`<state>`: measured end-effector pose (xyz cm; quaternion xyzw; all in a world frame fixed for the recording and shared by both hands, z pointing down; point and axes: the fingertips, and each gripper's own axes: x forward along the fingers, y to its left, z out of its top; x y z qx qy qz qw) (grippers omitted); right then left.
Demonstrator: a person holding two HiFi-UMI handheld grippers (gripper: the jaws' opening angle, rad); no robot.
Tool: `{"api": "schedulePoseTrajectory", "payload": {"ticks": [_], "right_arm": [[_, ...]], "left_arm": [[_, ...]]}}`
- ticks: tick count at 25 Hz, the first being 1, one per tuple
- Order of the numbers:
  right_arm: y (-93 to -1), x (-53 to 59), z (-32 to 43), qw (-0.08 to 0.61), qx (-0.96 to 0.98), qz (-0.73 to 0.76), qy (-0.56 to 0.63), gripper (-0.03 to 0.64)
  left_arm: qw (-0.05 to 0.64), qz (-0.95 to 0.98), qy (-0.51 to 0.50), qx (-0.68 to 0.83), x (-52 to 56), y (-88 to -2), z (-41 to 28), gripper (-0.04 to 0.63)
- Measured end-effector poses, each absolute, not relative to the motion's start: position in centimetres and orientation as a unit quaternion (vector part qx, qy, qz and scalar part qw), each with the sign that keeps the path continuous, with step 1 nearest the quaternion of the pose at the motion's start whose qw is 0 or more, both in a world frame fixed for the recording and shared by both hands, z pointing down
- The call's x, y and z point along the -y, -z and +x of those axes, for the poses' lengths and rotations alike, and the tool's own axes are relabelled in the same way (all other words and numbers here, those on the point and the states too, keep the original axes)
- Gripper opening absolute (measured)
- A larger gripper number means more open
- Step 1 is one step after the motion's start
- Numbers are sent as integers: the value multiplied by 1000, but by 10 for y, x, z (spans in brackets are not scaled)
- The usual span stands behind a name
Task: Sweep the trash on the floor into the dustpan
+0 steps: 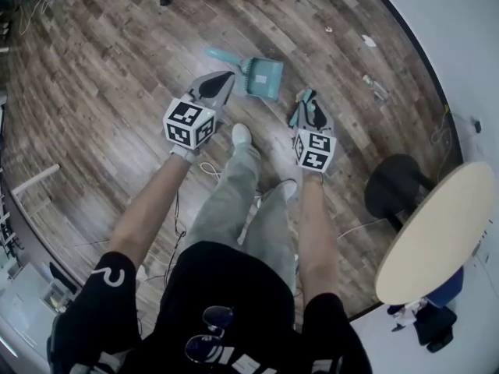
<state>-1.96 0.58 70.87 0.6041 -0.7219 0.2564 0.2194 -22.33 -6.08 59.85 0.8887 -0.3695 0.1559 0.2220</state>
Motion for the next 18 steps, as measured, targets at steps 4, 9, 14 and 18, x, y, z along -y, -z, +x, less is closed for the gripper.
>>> {"api": "schedulePoseTrajectory", "payload": {"ticks": [4, 9, 14, 18], "right_arm": [[-697, 16, -53, 197, 750, 577, -256, 110], [-672, 35, -94, 164, 792, 526, -263, 107], [-651, 46, -102, 146, 793, 522, -278, 89], [-635, 44, -96, 156, 785, 537, -268, 89]], "left_arm": [[227, 882, -149, 386, 67, -597, -245, -3], [235, 872, -139, 406, 74, -596, -278, -3], [242, 865, -124, 421, 83, -589, -299, -3], [243, 868, -120, 417, 86, -581, -303, -3]]}}
